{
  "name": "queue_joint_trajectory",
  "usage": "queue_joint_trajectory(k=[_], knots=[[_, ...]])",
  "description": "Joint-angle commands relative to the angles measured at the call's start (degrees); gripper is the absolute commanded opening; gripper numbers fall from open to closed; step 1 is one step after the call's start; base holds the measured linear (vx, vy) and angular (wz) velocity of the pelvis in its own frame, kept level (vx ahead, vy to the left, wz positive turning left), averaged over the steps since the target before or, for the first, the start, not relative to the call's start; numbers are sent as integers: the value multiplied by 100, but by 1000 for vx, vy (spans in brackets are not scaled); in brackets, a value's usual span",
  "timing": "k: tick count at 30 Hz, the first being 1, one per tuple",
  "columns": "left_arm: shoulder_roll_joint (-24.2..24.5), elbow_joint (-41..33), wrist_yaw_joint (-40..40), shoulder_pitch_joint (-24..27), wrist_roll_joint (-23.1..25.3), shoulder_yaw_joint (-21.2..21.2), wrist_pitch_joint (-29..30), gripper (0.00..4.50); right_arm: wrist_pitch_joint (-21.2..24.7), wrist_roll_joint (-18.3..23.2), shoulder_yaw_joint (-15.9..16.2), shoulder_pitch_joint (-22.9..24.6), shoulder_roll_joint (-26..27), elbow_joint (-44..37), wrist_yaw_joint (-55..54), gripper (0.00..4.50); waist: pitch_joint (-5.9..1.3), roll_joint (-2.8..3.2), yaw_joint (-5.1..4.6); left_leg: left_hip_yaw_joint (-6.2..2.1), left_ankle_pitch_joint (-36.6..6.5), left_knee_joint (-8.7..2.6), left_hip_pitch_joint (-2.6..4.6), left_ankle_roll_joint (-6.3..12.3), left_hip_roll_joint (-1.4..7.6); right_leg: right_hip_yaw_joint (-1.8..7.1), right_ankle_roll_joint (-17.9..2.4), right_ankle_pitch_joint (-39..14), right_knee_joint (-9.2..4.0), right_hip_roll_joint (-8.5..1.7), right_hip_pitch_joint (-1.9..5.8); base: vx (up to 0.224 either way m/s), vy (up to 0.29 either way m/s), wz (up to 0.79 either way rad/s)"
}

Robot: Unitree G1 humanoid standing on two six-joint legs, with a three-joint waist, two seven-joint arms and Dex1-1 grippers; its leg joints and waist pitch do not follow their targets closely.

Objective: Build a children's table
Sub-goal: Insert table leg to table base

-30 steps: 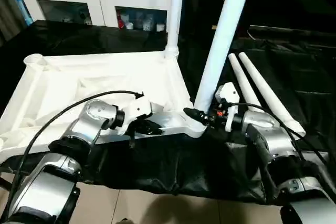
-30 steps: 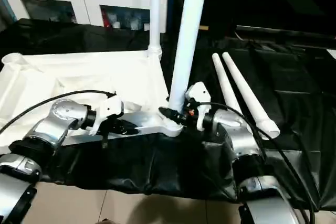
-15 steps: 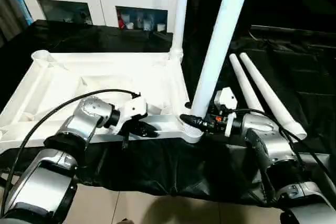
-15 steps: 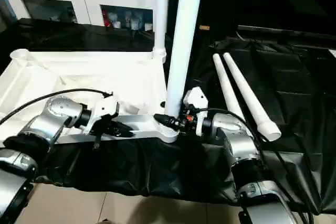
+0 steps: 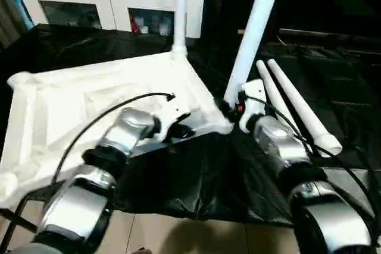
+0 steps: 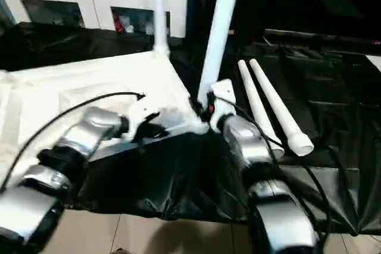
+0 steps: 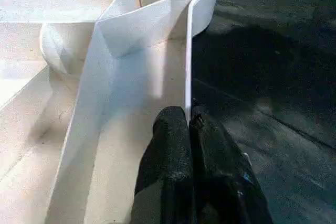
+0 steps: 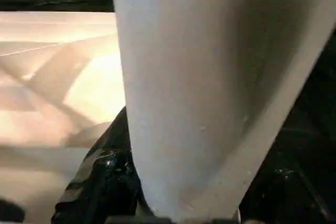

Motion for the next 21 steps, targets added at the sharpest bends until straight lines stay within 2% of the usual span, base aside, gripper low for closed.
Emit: queue_joint_trajectory(k=[1,5,7,8,9,12,13,15,17,18,21], knots=[[-166,-104,269,54,59,-41,119,0,398,-129,161,266,331,658,-10,189,-221,69,-24,-244,-2034,-512,82,-241,403,310,-1114,-1631,-505,-514,71,0,0,0],[-161,-267,268,140,61,-85,212,0,348,-130,95,183,470,728,-222,189,-218,71,-16,-237,-1941,-517,83,-178,407,304,-1105,-1594,-509,-510,75,0,0,0],[-149,-285,258,155,63,-93,202,0,344,-80,37,161,500,752,-271,189,-206,82,-30,-248,-2110,-534,94,-226,410,301,-1064,-1805,-529,-505,56,0,0,0],[-140,-351,245,187,58,-93,228,0,282,-74,25,109,520,821,-304,189,-203,106,-28,-254,-2181,-537,105,-250,412,300,-1046,-1900,-537,-509,48,0,0,0],[-138,-358,240,190,58,-93,227,0,267,-80,25,102,522,826,-304,189,-196,100,-41,-261,-2325,-543,111,-279,413,299,-997,-2086,-557,-508,34,0,0,0],[-106,-449,196,226,68,-95,224,0,73,-144,-32,25,559,864,-261,189,-204,105,-54,-277,-2432,-554,111,-334,416,301,-948,-2143,-563,-509,23,0,0,0],[-105,-450,194,227,69,-95,222,0,67,-145,-34,23,559,865,-259,224,-204,112,-55,-276,-2436,-554,115,-337,420,305,-954,-2108,-562,-509,17,0,0,0],[-86,-496,169,243,45,-75,164,0,-77,-127,-66,-19,581,818,-68,261,-207,99,-65,-264,-2387,-553,109,-313,414,306,-992,-1969,-555,-499,24,0,0,0],[-82,-502,163,247,39,-73,139,0,-107,-105,-75,-22,591,797,-10,268,-216,99,-59,-260,-2313,-552,97,-288,418,308,-1016,-1872,-548,-510,39,0,0,0],[-60,-520,114,262,17,-69,79,0,-152,-66,-73,-32,609,747,122,286,-232,99,-55,-241,-2074,-543,85,-232,416,305,-1088,-1549,-518,-499,61,0,0,0],[-9,-550,27,302,-32,-47,-87,0,-267,-15,-77,-47,628,687,338,313,-241,96,-52,-216,-1757,-523,56,-106,409,303,-1191,-1148,-479,-495,100,0,0,0]])
